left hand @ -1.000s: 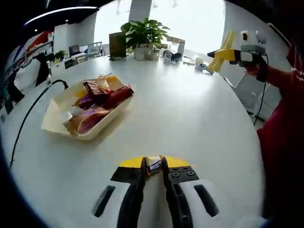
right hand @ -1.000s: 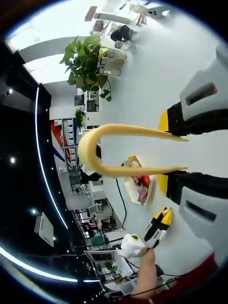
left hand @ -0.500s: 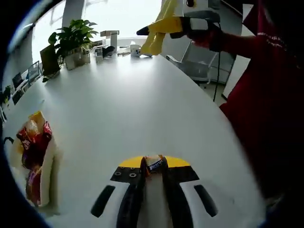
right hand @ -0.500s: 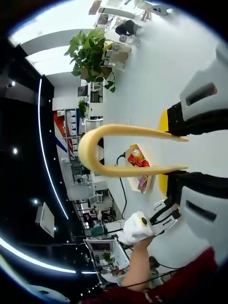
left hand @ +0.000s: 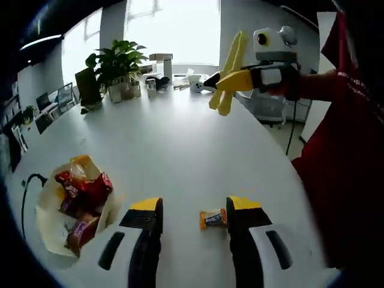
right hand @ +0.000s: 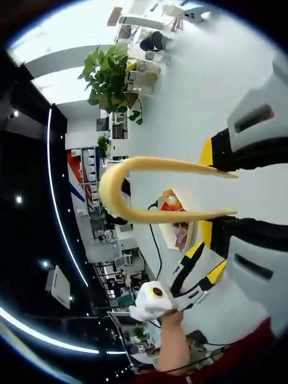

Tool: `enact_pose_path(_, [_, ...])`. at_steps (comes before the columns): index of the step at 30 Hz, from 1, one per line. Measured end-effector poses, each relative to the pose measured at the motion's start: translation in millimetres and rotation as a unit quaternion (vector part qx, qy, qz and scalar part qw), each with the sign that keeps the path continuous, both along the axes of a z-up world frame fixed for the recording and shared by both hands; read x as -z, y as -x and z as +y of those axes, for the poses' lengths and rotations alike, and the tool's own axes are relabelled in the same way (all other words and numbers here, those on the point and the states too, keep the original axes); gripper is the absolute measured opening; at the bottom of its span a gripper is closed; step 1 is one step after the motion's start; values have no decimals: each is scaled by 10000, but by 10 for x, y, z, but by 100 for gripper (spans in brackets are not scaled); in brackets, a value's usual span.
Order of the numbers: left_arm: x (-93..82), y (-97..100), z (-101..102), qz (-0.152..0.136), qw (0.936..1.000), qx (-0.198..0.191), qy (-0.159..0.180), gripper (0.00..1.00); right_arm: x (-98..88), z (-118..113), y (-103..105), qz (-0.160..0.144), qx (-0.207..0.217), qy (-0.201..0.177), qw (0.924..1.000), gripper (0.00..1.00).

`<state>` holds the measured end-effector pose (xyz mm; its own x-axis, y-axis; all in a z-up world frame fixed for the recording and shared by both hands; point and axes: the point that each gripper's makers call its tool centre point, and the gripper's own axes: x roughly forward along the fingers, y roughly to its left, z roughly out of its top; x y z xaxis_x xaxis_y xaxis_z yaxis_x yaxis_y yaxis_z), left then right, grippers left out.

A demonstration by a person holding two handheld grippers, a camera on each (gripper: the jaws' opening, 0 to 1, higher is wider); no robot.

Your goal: Place the target food into the container with the food tongs after gripping and lifting it, then release it inside without dropping or visibly crushing the food.

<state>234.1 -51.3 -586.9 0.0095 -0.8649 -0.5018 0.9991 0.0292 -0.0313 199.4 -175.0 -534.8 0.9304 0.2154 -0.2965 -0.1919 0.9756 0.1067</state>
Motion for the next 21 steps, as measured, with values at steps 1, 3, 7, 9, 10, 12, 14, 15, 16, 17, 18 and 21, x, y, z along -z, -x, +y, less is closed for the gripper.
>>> enact_pose_path(1, [-108, -75, 80, -76, 9995, -251, 160, 50, -14, 28, -24, -36, 10, -38, 10000, 26])
enact_pose_path(3, [-218, -185, 218, -214, 9974, -615, 318, 56, -42, 63, -59, -105, 93, -127, 9998, 26])
enact_pose_path(7, [-470, -301, 590, -258, 9874, -1386, 714, 56, -45, 280, -111, -170, 97, -381, 9991, 26])
enact_pose_path(9, [-517, -294, 728, -3, 9835, -1571, 900, 56, 31, 462, -117, -57, -166, -422, 9990, 27])
enact_pose_path(10, [-521, -303, 850, 259, 9780, -1812, 998, 56, 116, 571, -124, 60, -287, -406, 9987, 27])
enact_pose_path(12, [-536, -383, 1069, 215, 9680, -2233, 1128, 57, 181, 711, -144, 67, -442, -269, 9986, 27])
enact_pose_path(14, [-509, -435, 1271, 64, 9608, -2576, 1019, 58, 210, 799, -166, 83, -471, -322, 9983, 27])
enact_pose_path(15, [-498, -434, 1377, -84, 9592, -2671, 924, 58, 234, 849, -183, 68, -482, -309, 9983, 27])
enact_pose_path(16, [-476, -413, 1435, -113, 9592, -2698, 841, 57, 260, 875, -196, 69, -478, -298, 9984, 27])
enact_pose_path(17, [-443, -375, 1491, -74, 9593, -2709, 794, 57, 320, 916, -215, 103, -501, -279, 9983, 27])
enact_pose_path(18, [-411, -367, 1542, -21, 9566, -2813, 761, 58, 372, 927, -220, 154, -462, -238, 9985, 27])
enact_pose_path(21, [-372, -372, 1730, -227, 9468, -3151, 623, 58, 480, 989, -239, 241, -386, -435, 9980, 26])
